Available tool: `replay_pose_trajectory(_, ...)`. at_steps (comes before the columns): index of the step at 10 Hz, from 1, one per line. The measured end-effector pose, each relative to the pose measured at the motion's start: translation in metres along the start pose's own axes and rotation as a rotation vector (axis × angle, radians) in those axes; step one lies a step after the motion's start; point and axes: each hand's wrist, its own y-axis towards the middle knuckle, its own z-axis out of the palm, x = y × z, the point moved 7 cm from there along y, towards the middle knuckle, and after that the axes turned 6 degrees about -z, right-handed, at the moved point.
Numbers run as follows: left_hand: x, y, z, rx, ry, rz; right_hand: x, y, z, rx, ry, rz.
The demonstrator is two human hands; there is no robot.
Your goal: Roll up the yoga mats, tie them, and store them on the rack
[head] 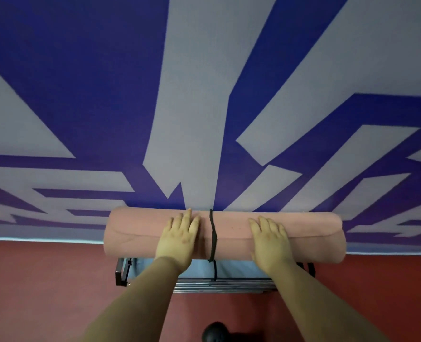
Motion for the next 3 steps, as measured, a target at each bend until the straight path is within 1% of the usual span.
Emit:
replay_pose_trajectory(1,0.005,-0.021,-0.002,0.059,0.005,-0.066,0.000,-0.020,-0.013,-0.002,0.032,0.060)
replay_pose_trajectory(2,0.007,-0.048,-0.016,0.101,0.036,-0.036,0.012,-0.041,-0.030,0.027,0.077,0.053)
replay_pose_trajectory(3,0.008,-0.065,-0.027,0.144,0.031,-0.027,0.023,-0.056,-0.043,0.008,0.111,0.041)
